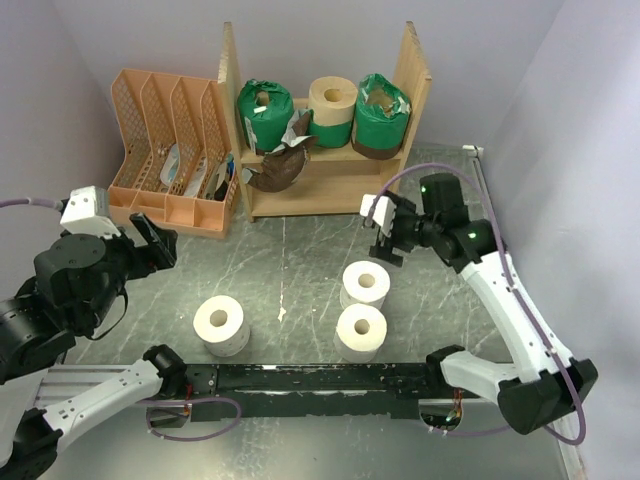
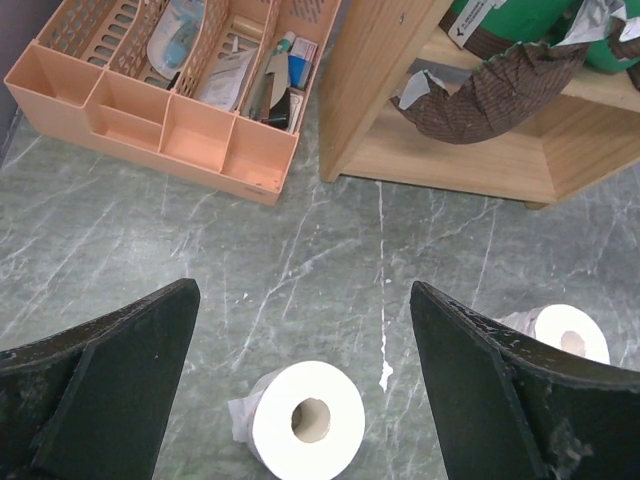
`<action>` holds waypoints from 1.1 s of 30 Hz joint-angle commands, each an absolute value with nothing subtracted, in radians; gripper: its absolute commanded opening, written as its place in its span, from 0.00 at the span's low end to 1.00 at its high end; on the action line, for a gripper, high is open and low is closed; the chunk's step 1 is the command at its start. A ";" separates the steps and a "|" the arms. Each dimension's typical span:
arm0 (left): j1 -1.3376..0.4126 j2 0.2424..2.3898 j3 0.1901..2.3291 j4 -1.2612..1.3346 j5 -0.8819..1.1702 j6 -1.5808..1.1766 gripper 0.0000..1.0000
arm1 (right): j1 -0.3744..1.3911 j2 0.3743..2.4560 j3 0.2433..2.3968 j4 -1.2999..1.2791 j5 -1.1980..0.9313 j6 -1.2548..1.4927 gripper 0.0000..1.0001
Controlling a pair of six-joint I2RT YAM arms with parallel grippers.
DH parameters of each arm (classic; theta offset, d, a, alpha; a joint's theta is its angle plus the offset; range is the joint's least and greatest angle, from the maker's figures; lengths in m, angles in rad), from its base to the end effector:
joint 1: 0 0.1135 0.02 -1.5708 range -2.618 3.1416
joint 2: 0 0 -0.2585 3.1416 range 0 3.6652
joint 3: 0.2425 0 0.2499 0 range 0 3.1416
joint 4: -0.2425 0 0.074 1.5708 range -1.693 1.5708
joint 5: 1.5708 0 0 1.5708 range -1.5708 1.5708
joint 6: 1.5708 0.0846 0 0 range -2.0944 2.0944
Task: Place and organize the paper towels onto the shelf
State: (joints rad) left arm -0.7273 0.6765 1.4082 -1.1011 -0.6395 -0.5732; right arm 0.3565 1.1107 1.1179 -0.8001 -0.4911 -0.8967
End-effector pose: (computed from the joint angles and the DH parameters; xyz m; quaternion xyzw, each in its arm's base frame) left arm 0.1016 -0.0229 0.4308 -0.1169 0.7945 -0.1184 0.5841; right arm 0.2219 0.1252 0.3010 -0.6010 0.6730 0.1186 0.4145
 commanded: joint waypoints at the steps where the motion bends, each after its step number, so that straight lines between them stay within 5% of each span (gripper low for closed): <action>1: -0.733 0.684 1.386 -1.095 -0.655 -0.572 0.98 | 0.350 1.102 1.239 -1.100 -0.583 -1.033 0.83; 5: -0.734 0.693 1.377 -1.089 -0.656 -0.574 0.98 | 0.350 1.080 1.160 -1.283 -0.571 -1.216 0.83; 17: -0.733 0.710 1.304 -1.045 -0.652 -0.592 0.98 | 0.351 1.035 1.065 -1.261 -0.506 -1.513 0.86; 33: -0.733 0.683 1.256 -1.081 -0.677 -0.614 0.98 | 0.389 1.099 1.007 -1.179 -0.593 -1.547 0.81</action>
State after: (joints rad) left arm -0.7288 0.6926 1.2728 -1.0809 -0.6514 -0.6060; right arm 0.3695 1.0836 1.0111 -1.2087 -0.5583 -1.5311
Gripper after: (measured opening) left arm 0.983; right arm 0.814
